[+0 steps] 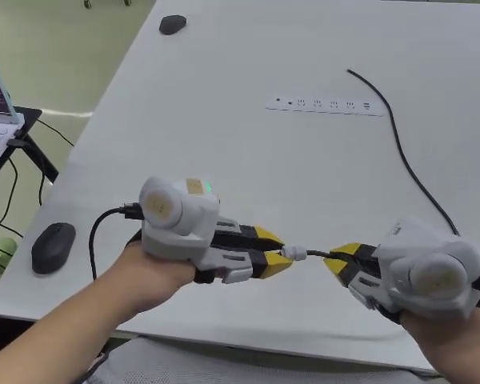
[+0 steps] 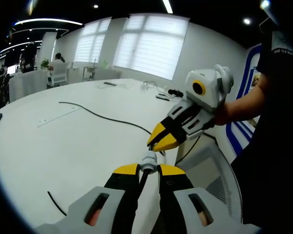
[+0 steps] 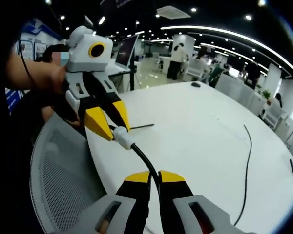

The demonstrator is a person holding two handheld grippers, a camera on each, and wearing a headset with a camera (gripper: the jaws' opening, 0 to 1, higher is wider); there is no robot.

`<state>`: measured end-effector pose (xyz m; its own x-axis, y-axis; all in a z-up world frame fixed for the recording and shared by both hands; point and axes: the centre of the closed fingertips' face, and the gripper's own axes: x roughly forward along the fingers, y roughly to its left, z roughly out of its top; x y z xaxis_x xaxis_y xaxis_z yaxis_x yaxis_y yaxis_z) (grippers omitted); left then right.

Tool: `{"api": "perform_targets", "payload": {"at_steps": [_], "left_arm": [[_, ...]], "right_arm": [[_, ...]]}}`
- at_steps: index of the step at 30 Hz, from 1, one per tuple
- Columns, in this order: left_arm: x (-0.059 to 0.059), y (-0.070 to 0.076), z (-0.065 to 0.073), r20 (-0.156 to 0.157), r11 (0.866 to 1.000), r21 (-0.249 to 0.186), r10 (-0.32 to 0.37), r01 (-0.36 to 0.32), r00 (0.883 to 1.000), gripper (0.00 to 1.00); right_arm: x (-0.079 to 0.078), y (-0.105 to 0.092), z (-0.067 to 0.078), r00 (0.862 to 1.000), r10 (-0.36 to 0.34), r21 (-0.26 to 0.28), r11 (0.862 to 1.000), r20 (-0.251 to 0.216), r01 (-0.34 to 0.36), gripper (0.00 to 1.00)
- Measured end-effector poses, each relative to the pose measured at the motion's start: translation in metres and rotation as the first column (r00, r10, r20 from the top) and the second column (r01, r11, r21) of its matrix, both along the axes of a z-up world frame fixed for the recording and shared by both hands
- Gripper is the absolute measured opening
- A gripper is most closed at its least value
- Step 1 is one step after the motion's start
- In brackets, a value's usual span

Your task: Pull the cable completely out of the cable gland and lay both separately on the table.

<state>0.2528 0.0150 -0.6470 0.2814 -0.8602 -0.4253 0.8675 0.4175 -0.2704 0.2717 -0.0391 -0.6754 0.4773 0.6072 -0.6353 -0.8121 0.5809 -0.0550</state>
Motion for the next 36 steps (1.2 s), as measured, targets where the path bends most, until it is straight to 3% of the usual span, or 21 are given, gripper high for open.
{"api": "perform_targets", "payload": {"at_steps": [4,6,8,12,14,18,26,27,28,33,36], "left_arm": [[0.001,0.001,0.0,-0.003,1.0,0.002,-0.001,0.001,1.0,0.14],[0.002,0.001,-0.001,-0.003,1.0,0.003,-0.002,0.002,1.0,0.14],[0.002,0.0,-0.001,-0.004,1.0,0.004,-0.004,0.004,1.0,0.14],[0.003,-0.001,-0.001,-0.003,1.0,0.005,-0.008,0.008,1.0,0.14],[0.003,-0.002,-0.001,-0.003,1.0,0.005,-0.009,0.009,1.0,0.14],[0.004,-0.001,-0.001,0.002,1.0,0.01,-0.011,0.011,1.0,0.14],[0.003,-0.001,-0.001,0.013,1.0,0.015,-0.016,0.016,1.0,0.14],[0.002,-0.001,-0.002,0.014,1.0,0.016,-0.018,0.018,1.0,0.14],[0.002,-0.001,-0.002,0.015,1.0,0.016,-0.018,0.018,1.0,0.14],[0.002,-0.001,-0.002,0.025,1.0,0.02,-0.021,0.02,0.999,0.14],[0.003,0.003,-0.002,0.028,0.999,0.027,-0.021,0.02,0.999,0.14]], "right_arm": [[0.005,-0.013,-0.009,0.994,-0.088,0.045,0.995,-0.064,0.091,0.0],[0.008,-0.018,-0.011,0.993,-0.099,0.048,0.994,-0.062,0.102,0.0],[0.008,-0.022,-0.016,0.988,-0.126,0.065,0.989,-0.09,0.132,0.0],[0.015,-0.036,-0.026,0.966,-0.217,0.104,0.967,-0.143,0.233,0.0],[0.017,-0.041,-0.031,0.948,-0.26,0.13,0.95,-0.184,0.285,0.0],[0.021,-0.052,-0.038,0.932,-0.303,0.128,0.935,-0.201,0.331,0.0],[0.027,-0.08,-0.06,0.866,-0.435,0.091,0.879,-0.247,0.467,0.0],[0.026,-0.082,-0.063,0.852,-0.45,0.097,0.867,-0.269,0.489,0.0],[0.025,-0.082,-0.065,0.847,-0.453,0.097,0.864,-0.279,0.495,0.0],[0.023,-0.079,-0.061,0.854,-0.45,0.119,0.863,-0.259,0.491,0.0],[0.023,-0.078,-0.06,0.849,-0.452,0.14,0.855,-0.274,0.5,0.01]]}}
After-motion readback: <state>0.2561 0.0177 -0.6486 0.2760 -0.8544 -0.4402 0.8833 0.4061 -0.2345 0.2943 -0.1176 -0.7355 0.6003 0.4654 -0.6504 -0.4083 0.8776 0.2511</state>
